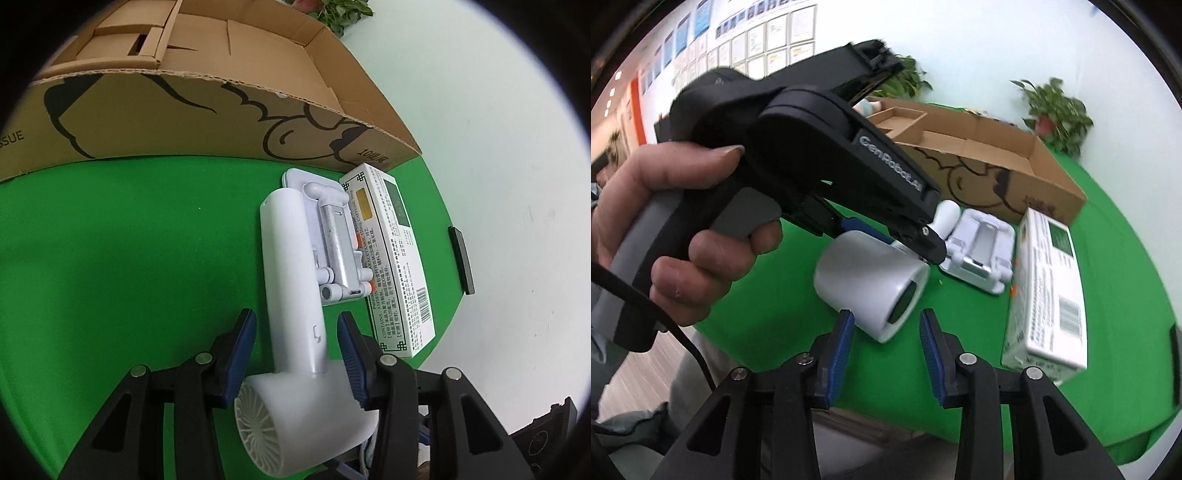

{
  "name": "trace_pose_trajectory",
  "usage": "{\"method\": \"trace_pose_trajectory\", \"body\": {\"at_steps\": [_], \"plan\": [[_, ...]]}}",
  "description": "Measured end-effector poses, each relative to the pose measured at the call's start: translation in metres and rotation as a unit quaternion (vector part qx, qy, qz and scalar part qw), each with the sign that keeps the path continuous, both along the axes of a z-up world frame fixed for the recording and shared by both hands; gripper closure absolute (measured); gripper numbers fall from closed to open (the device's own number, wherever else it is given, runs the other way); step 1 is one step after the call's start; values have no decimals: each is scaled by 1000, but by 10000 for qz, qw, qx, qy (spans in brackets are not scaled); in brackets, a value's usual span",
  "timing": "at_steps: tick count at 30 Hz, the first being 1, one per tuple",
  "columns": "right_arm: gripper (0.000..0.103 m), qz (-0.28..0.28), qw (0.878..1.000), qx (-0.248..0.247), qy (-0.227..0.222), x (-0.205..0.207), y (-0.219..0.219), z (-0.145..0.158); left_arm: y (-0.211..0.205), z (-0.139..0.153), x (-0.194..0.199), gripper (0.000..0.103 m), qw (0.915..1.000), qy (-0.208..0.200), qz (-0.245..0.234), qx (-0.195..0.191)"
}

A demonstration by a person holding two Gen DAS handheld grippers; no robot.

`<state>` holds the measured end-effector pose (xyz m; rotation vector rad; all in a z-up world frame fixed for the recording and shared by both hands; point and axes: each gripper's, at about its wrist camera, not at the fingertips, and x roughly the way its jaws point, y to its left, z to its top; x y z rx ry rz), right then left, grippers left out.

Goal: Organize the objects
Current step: 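Grasp the hair dryer handle with left gripper while right gripper grasps its head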

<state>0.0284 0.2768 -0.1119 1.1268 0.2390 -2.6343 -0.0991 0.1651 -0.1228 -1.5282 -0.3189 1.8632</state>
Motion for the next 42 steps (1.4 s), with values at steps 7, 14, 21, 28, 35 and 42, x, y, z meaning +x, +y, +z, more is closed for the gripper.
{"method": "trace_pose_trajectory", "body": {"at_steps": [7, 14, 21, 28, 35, 42], "plan": [[28, -123, 9975, -695, -31, -16, 1, 8, 5, -4, -11, 74, 9995, -246, -14, -219], [32, -147, 9926, -1141, -389, -35, 7, -9, -8, -1, -9, 75, 9988, -325, 87, -350], [32, 61, 9952, -953, -200, -17, 15, -7, -31, -1, 4, 74, 9969, -495, 552, -279], [34, -11, 9954, -936, -190, -13, 22, -1, -24, 1, -2, 60, 9967, -556, 483, -356], [30, 50, 9968, -798, 7, -15, -14, 3, -12, -3, -28, 53, 9972, -615, 102, -409], [41, -163, 9993, -251, 206, -24, -43, -11, -6, -3, -36, 65, 9973, -552, -222, -436]]}}
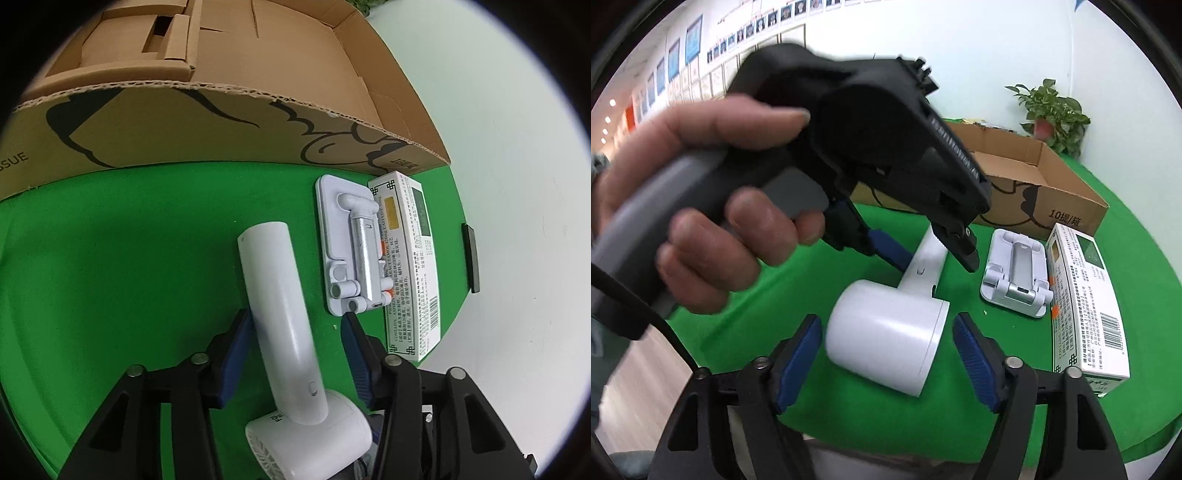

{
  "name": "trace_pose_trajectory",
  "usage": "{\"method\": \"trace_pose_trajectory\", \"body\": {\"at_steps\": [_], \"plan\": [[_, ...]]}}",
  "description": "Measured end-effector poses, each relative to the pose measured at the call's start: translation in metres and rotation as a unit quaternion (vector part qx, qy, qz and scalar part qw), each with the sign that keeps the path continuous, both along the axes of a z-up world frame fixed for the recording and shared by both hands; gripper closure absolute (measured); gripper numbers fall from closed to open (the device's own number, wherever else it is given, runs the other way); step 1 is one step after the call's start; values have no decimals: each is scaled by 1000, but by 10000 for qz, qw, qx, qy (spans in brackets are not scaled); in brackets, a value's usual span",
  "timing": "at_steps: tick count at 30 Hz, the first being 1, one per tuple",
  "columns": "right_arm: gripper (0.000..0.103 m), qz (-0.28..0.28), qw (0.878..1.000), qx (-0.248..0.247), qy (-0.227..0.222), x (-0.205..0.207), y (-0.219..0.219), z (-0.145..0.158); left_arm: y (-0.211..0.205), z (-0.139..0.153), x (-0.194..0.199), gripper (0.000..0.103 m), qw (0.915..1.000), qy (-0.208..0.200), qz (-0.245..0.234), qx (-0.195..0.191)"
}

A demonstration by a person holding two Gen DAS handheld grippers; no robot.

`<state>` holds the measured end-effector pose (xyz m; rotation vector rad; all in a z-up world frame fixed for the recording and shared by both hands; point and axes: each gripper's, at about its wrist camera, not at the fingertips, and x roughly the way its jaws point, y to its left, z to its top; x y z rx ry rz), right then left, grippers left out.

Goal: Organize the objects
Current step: 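Lift the white hair dryer with both grippers and carry it over the box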

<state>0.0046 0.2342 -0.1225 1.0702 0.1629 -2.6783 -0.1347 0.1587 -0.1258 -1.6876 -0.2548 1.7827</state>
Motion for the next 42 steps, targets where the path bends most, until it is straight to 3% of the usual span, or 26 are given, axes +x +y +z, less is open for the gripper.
{"method": "trace_pose_trajectory", "body": {"at_steps": [1, 6, 11, 19, 27, 37, 42], "plan": [[40, -29, 10000, 30, -53, -2, -2, -2, -1, 0, 0, 71, 9999, 60, 11, -83], [41, -76, 9999, 129, 6, 4, -6, -2, -6, -1, 8, 71, 9999, 121, -16, 33], [42, -25, 9997, 192, 167, 15, -9, 2, -9, 17, 22, 72, 9991, 415, 99, 36], [42, -61, 9977, -14, 671, 15, -14, 39, -27, 93, 26, 74, 9909, 1308, 295, 121], [43, -3, 9918, -253, 1256, -11, -16, 93, -24, 163, 12, 73, 9779, 2042, 435, 95], [43, 58, 9916, -527, 1182, -84, -1, 150, 2, 215, -49, 73, 9776, 2046, 498, 78], [43, 121, 9941, -566, 917, -131, 8, 169, 13, 220, -85, 72, 9790, 1965, 534, 70]]}}
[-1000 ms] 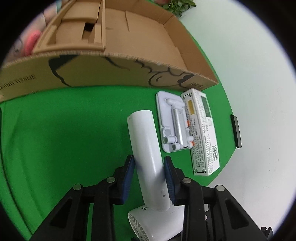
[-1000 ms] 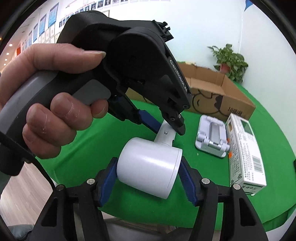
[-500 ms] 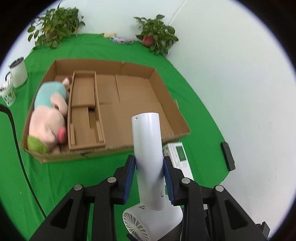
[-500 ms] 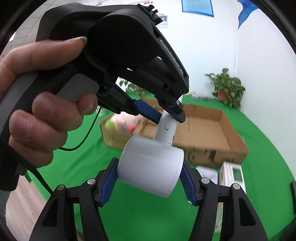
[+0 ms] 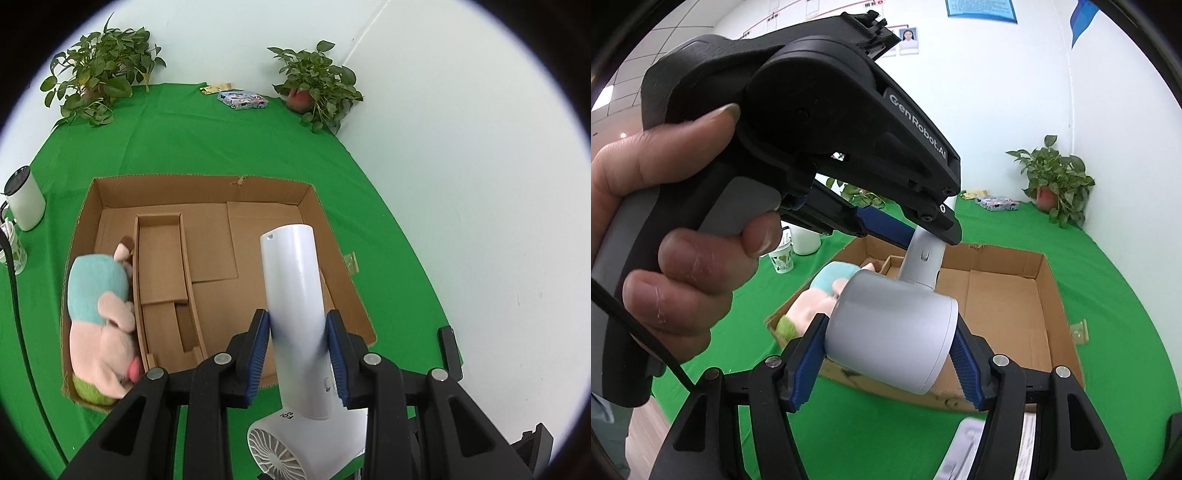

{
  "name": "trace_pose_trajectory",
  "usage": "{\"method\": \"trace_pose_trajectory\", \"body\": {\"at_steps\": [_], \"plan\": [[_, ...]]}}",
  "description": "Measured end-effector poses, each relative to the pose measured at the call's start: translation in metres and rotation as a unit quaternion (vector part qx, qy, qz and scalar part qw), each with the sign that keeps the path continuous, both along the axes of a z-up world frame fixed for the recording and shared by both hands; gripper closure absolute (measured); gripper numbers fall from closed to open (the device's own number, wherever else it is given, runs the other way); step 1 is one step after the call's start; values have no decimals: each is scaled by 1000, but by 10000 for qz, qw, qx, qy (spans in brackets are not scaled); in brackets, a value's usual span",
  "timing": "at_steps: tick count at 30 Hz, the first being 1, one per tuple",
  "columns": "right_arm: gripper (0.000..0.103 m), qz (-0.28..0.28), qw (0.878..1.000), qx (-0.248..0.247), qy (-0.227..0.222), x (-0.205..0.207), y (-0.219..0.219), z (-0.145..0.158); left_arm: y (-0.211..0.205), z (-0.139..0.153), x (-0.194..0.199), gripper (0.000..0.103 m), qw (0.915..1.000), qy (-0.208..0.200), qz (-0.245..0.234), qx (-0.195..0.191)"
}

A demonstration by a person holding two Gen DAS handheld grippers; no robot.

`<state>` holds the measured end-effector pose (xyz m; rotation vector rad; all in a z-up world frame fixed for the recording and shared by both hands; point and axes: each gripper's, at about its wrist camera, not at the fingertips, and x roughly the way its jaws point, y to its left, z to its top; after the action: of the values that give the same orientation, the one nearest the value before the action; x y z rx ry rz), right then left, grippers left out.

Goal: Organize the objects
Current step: 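Lift the white hair dryer with both grippers and carry it over the box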

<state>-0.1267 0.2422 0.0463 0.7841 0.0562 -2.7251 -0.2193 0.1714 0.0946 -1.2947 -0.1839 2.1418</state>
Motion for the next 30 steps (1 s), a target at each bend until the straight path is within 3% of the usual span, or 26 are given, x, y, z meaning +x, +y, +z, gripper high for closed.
{"method": "trace_pose_trajectory", "body": {"at_steps": [7, 20, 30], "plan": [[43, 87, 9989, -17, -460, -54, 8, 0, 15, -24, -40, 72, 9995, -251, 16, -170], [43, 229, 9845, -303, -1715, -130, 38, -102, 45, -146, -93, 72, 9890, -1297, -10, -706], [45, 305, 9681, -496, -2435, -171, 54, -147, 56, -182, -100, 72, 9843, -1403, -72, -1073]]}}
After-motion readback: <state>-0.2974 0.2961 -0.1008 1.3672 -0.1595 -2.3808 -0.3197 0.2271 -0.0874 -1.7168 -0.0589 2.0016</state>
